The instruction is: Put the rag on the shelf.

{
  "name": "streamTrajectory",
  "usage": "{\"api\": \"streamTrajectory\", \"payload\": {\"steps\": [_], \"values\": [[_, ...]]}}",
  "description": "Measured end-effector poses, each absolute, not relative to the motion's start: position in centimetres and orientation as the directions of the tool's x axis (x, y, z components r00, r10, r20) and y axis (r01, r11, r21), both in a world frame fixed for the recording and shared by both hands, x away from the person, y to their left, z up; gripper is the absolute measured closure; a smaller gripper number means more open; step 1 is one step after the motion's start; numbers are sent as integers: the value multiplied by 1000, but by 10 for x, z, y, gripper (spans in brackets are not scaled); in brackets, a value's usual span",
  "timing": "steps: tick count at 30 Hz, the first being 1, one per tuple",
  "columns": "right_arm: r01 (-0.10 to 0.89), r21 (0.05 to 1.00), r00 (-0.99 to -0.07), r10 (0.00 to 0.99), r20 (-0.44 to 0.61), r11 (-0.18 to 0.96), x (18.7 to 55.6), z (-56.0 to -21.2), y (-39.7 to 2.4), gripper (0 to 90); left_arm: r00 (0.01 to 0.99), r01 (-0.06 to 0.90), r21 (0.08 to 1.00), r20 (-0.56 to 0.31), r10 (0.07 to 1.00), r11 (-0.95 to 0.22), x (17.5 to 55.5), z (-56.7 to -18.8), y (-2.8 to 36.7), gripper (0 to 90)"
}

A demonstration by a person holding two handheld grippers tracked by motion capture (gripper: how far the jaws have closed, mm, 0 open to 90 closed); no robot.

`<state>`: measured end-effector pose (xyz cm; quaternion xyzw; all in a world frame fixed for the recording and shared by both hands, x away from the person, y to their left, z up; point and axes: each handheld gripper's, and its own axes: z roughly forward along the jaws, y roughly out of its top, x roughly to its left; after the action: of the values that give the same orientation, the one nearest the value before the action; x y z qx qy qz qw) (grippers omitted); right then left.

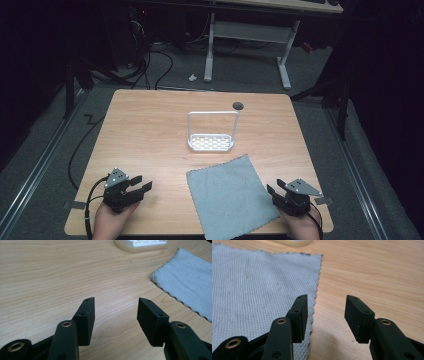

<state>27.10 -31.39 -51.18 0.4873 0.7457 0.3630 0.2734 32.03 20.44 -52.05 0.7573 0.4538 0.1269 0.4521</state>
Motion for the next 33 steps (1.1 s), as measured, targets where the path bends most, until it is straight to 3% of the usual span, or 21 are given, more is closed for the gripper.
{"api": "streamTrajectory", "payload": {"steps": [18, 20, 30, 33], "values": [[528, 801, -402, 914, -57, 282, 270, -514, -309, 531, 556, 571, 800, -213, 803, -183, 319, -522, 200, 476], [533, 800, -398, 916, -49, 275, 269, -514, -310, 533, 570, 580, 795, -240, 786, -178, 317, -521, 198, 532], [534, 803, -402, 915, -35, 265, 268, -514, -310, 566, 664, 556, 781, -210, 718, -285, 306, -518, 152, 703], [534, 801, -430, 903, -18, 270, 265, -513, -311, 708, 694, 534, 780, -182, 697, -328, 301, -517, 138, 780]]}}
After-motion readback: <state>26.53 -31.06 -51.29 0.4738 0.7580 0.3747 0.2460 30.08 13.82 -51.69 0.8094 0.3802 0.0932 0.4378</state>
